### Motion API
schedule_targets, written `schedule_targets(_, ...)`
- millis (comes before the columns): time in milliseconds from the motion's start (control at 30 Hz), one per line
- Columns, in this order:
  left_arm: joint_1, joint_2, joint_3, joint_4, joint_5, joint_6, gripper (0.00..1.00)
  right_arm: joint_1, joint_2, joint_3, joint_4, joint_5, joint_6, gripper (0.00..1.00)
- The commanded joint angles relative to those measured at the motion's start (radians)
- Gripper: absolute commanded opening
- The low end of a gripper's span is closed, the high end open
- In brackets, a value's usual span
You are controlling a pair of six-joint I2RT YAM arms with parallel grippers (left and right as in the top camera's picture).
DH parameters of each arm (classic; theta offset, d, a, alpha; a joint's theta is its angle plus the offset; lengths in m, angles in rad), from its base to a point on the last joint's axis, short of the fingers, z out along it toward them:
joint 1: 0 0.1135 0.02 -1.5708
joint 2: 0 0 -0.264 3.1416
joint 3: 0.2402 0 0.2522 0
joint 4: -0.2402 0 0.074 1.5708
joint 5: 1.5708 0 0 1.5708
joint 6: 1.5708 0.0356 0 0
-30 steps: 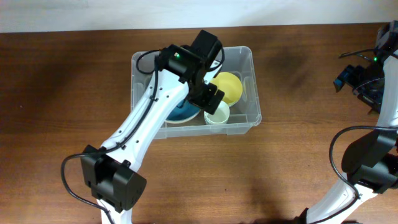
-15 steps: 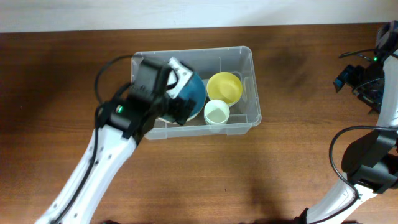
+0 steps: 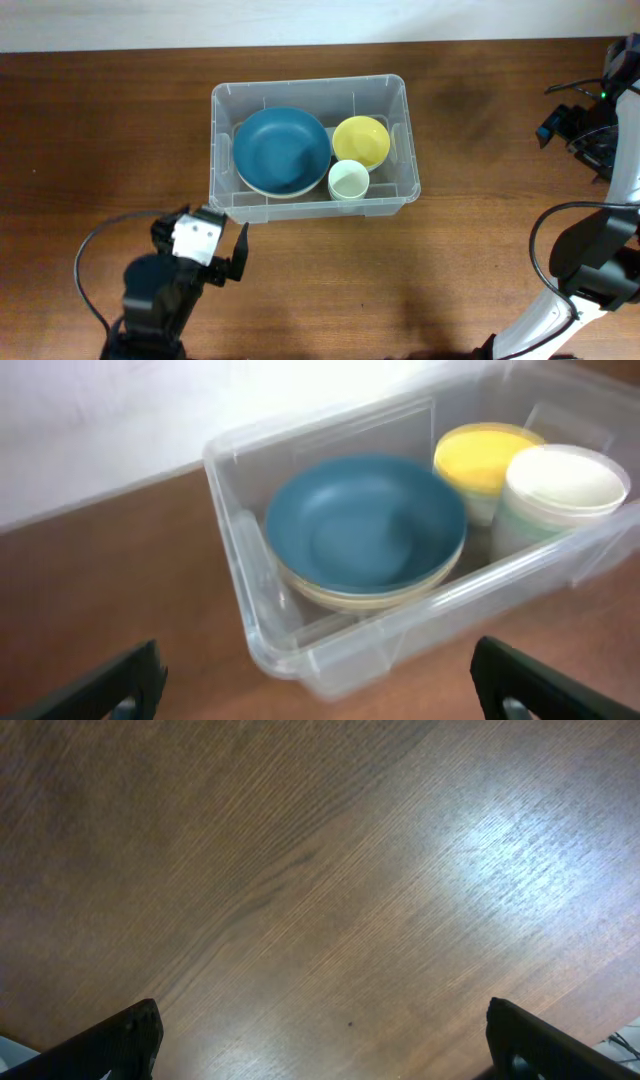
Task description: Pack container
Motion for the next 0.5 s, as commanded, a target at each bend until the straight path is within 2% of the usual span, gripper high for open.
schedule_targets(0,0.041,-0.151,-0.101,0.077,0.078,-0.058,0.99,-0.003,0.002,-0.004,0.000,0.016,0.008,0.99)
schedule_targets(67,0.068,-0.224,-0.141,0.111,0.078,-0.098,1.00,-0.003,0.002,-0.004,0.000,0.016,0.008,0.99)
schedule_targets(467,0.106,-0.452,-0.178,0.119,0.078,-0.097,0.99,-0.003,0.002,-0.004,0.000,0.016,0.008,0.99)
